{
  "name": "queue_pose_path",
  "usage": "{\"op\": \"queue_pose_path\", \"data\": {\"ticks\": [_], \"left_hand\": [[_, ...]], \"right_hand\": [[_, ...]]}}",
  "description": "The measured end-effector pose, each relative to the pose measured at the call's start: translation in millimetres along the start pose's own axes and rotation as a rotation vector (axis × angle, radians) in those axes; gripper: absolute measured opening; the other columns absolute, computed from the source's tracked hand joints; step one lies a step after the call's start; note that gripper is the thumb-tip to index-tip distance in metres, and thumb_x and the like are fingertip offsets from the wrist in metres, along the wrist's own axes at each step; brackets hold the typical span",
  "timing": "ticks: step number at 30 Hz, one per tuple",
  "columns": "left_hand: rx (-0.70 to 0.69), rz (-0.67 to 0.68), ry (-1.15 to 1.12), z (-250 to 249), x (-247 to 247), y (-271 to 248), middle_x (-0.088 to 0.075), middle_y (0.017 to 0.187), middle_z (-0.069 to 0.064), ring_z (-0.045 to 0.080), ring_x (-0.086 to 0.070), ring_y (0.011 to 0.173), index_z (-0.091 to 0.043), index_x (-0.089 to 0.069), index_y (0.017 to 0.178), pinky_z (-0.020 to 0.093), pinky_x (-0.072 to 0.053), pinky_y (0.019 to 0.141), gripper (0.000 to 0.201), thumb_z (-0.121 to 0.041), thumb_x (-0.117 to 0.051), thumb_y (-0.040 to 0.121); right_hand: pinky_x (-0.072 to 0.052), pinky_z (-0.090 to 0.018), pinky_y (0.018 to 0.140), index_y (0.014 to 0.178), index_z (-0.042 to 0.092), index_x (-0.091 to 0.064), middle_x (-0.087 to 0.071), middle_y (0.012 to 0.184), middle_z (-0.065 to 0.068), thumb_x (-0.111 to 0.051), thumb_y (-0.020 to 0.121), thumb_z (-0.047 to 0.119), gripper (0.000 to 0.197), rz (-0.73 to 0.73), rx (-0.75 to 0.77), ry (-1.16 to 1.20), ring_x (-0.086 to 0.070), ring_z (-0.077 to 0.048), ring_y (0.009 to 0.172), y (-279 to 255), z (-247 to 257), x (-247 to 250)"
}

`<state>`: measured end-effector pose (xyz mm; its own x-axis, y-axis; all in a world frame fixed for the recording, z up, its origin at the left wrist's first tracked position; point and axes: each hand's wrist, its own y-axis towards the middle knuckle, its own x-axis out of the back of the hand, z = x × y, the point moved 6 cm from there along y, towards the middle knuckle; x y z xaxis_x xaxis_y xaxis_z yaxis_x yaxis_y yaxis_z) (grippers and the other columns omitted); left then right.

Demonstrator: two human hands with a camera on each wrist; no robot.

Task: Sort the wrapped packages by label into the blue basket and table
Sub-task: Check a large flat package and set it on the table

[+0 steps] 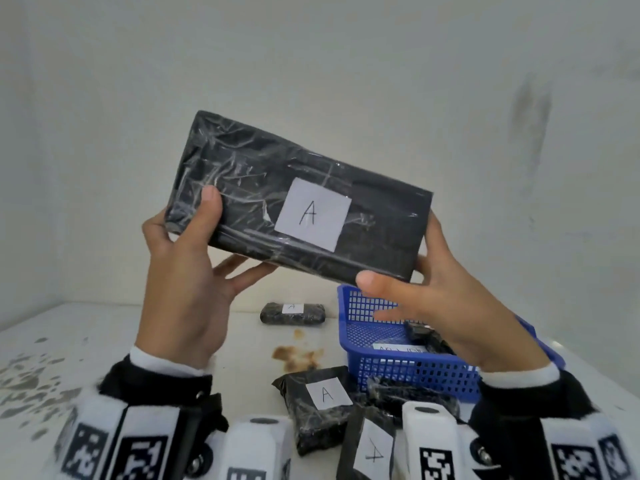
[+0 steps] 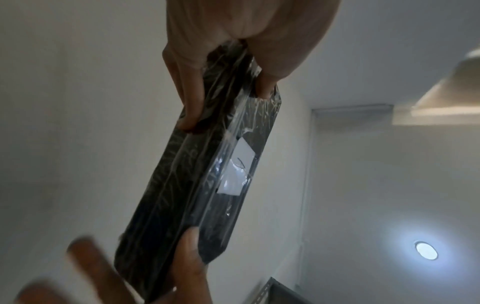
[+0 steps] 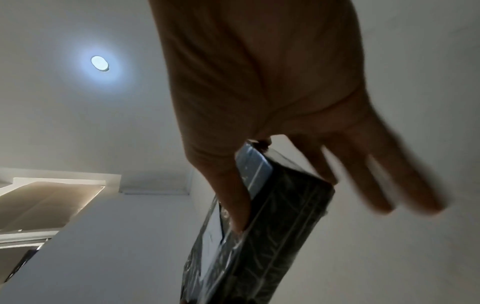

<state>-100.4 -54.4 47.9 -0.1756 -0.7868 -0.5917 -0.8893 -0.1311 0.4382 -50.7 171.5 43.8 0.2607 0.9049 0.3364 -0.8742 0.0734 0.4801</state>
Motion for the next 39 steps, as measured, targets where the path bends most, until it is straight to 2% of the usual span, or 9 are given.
{"op": "queue_pose_path", "data": {"ticks": [2, 6, 9, 12, 16, 22, 26, 28, 39], "left_hand": [[0.038, 0.022, 0.020, 2, -2, 1, -0.064, 0.106, -0.001, 0.032, -0.072, 0.093, -0.023, -0.042, 0.101, 0.048, -0.060, 0.071, 0.028, -0.032, -0.064, 0.088], [-0.002, 0.057, 0.266, -5, 8, 11, -0.066, 0.103, 0.001, 0.021, -0.066, 0.098, -0.021, -0.050, 0.093, 0.045, -0.055, 0.091, 0.033, -0.030, -0.075, 0.072], [-0.038, 0.108, 0.397, -7, 11, 14, -0.070, 0.109, 0.003, 0.018, -0.069, 0.097, -0.013, -0.053, 0.118, 0.037, -0.053, 0.093, 0.073, -0.033, -0.088, 0.056], [-0.103, 0.168, 0.587, -5, 3, 9, -0.065, 0.119, -0.010, 0.006, -0.065, 0.105, -0.033, -0.037, 0.141, 0.031, -0.050, 0.093, 0.106, -0.045, -0.091, 0.050], [-0.207, 0.160, 0.670, -7, -2, 4, -0.062, 0.115, -0.021, -0.008, -0.060, 0.099, -0.041, -0.044, 0.129, 0.023, -0.049, 0.084, 0.083, -0.048, -0.080, 0.055], [-0.266, 0.129, 0.720, -7, -3, 2, -0.056, 0.127, -0.014, 0.003, -0.058, 0.112, -0.042, -0.040, 0.134, 0.032, -0.047, 0.097, 0.092, -0.058, -0.086, 0.056], [-0.276, 0.114, 0.749, -9, -6, -4, -0.055, 0.107, -0.026, -0.024, -0.055, 0.086, -0.037, -0.035, 0.124, 0.000, -0.043, 0.071, 0.084, -0.048, -0.084, 0.056], [-0.243, 0.129, 0.747, -8, -9, -6, -0.051, 0.101, -0.029, -0.025, -0.053, 0.077, -0.037, -0.026, 0.121, 0.001, -0.041, 0.064, 0.086, -0.048, -0.081, 0.055], [-0.264, 0.100, 0.742, -3, -9, -6, -0.052, 0.099, -0.024, -0.031, -0.050, 0.068, -0.030, -0.021, 0.117, -0.005, -0.038, 0.060, 0.081, -0.047, -0.080, 0.064]], "right_hand": [[-0.062, -0.046, 0.080, 0.147, 0.057, -0.021, -0.068, 0.125, 0.004, -0.085, 0.063, 0.029, 0.109, -0.035, 0.036, 0.087, -0.073, -0.019, 0.103, 2, 0, 7], [-0.061, -0.039, 0.084, 0.147, 0.057, -0.026, -0.069, 0.123, 0.009, -0.084, 0.061, 0.035, 0.106, -0.080, 0.086, 0.061, -0.069, -0.015, 0.110, 1, 3, 20], [-0.061, -0.036, 0.086, 0.147, 0.058, -0.028, -0.070, 0.121, 0.011, -0.081, 0.063, 0.037, 0.101, -0.088, 0.084, 0.032, -0.070, -0.011, 0.108, 2, 4, 22], [-0.061, -0.031, 0.084, 0.147, 0.059, -0.026, -0.072, 0.117, 0.008, -0.080, 0.065, 0.038, 0.100, -0.108, 0.083, 0.022, -0.073, -0.014, 0.102, 1, 6, 19], [-0.056, -0.029, 0.090, 0.145, 0.059, -0.032, -0.073, 0.114, 0.010, -0.078, 0.068, 0.044, 0.091, -0.180, 0.091, 0.016, -0.075, -0.014, 0.096, -2, 10, 21], [-0.053, -0.021, 0.087, 0.143, 0.058, -0.030, -0.069, 0.116, 0.022, -0.077, 0.068, 0.049, 0.089, -0.208, 0.118, -0.042, -0.072, -0.005, 0.098, -3, 12, 18], [-0.053, -0.011, 0.074, 0.142, 0.055, -0.028, -0.065, 0.119, 0.023, -0.077, 0.067, 0.052, 0.090, -0.251, 0.124, -0.053, -0.068, 0.003, 0.097, -4, 13, 20], [-0.052, -0.008, 0.071, 0.141, 0.055, -0.024, -0.062, 0.119, 0.026, -0.077, 0.064, 0.054, 0.094, -0.255, 0.124, -0.059, -0.065, 0.010, 0.096, -4, 14, 17], [-0.055, -0.024, 0.092, 0.148, 0.056, -0.012, -0.053, 0.123, 0.034, -0.073, 0.073, 0.056, 0.096, -0.280, 0.142, -0.060, -0.063, 0.011, 0.102, -1, 11, 11]]}}
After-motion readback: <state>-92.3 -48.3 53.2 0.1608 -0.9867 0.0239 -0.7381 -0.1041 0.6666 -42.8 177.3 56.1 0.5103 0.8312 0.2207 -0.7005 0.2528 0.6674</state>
